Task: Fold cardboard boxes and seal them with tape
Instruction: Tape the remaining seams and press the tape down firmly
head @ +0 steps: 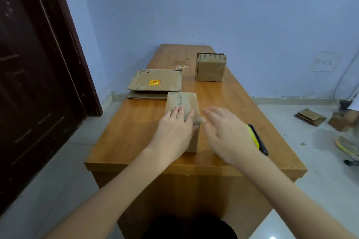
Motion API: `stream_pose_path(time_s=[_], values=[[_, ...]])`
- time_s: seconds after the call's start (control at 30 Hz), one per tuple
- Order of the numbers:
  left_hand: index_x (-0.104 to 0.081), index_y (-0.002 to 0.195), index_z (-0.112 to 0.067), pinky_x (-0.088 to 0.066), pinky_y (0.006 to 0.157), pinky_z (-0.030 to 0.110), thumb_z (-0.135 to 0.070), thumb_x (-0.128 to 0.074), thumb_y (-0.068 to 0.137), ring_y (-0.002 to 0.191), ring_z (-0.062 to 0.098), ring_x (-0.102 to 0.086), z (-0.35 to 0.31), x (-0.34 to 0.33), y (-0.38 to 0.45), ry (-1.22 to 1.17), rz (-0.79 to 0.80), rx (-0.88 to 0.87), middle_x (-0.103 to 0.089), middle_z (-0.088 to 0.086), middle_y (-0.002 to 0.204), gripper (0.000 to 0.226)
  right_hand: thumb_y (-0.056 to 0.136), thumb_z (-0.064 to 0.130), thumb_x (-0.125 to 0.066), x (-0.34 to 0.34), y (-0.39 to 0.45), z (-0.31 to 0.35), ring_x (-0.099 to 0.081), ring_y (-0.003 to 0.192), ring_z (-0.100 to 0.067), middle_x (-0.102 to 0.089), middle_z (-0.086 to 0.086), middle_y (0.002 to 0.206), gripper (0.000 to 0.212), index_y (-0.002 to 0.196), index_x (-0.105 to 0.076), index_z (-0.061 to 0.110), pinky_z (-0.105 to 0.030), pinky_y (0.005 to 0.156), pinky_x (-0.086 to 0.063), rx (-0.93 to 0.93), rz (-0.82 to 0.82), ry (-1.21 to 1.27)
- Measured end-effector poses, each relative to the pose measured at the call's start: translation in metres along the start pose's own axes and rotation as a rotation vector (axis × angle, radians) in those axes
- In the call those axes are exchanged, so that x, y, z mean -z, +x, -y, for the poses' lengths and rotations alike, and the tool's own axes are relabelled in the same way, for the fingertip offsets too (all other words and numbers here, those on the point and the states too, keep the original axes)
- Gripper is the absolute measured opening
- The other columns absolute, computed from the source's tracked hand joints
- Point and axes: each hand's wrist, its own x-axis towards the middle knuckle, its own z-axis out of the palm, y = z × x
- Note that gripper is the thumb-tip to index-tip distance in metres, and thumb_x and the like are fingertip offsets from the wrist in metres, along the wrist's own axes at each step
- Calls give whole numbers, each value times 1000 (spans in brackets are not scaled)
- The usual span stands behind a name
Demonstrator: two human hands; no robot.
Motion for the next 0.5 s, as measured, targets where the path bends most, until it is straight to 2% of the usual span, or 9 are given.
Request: stream_pose_path(time_s=[0.07, 0.17, 0.27, 0.37, 0.4, 0.43, 0.5], values=[[-9, 152, -13, -18, 117, 37, -37, -19, 104, 144, 27, -18, 1, 2, -1, 2, -6, -6, -17, 18, 156, 54, 83, 32, -21, -19, -6, 13, -42, 134, -28, -55, -14, 135, 66, 133, -52, 2, -41, 113, -25, -32, 65, -165], [-12, 151, -13, -20, 117, 36, -41, -14, 103, 144, 26, -19, 2, 5, -2, -12, -17, -12, -19, 17, 155, 56, 66, 21, -44, -37, -7, 19, -58, 118, -35, -67, -20, 114, 58, 114, -65, -6, -55, 102, -38, -121, 102, -214], [-14, 151, -14, -21, 116, 35, -42, -14, 103, 144, 25, -20, 4, 6, -1, -28, -23, -13, -21, 16, 155, 56, 52, 19, -62, -43, -9, 17, -64, 108, -34, -71, -19, 102, 56, 102, -70, -5, -60, 93, -44, -127, 80, -233], [-15, 151, -15, -22, 115, 35, -42, -15, 103, 144, 24, -21, 5, 7, -1, -40, -22, -18, -22, 15, 155, 55, 43, 18, -79, -42, -13, 13, -61, 114, -35, -70, -20, 105, 70, 109, -68, -2, -61, 98, -41, -100, 124, -293], [-15, 151, -15, -22, 116, 36, -42, -16, 103, 144, 25, -21, 5, 7, -1, -40, -19, -17, -22, 15, 155, 55, 49, 21, -78, -38, -12, 13, -54, 122, -35, -66, -22, 114, 72, 117, -65, 0, -61, 104, -35, -99, 145, -315], [-15, 151, -15, -22, 116, 36, -42, -16, 103, 144, 25, -21, 5, 8, -1, -38, -15, -16, -22, 15, 155, 55, 62, 24, -73, -30, -10, 16, -42, 134, -34, -58, -23, 129, 71, 129, -57, 4, -60, 112, -23, -92, 183, -338], [-14, 151, -14, -21, 116, 36, -41, -17, 103, 144, 25, -21, 4, 8, -2, -32, -13, -17, -21, 15, 155, 55, 87, 27, -50, -18, -2, 15, -10, 147, -27, -30, -15, 153, 59, 143, -40, 15, -52, 116, 3, -67, 208, -352]])
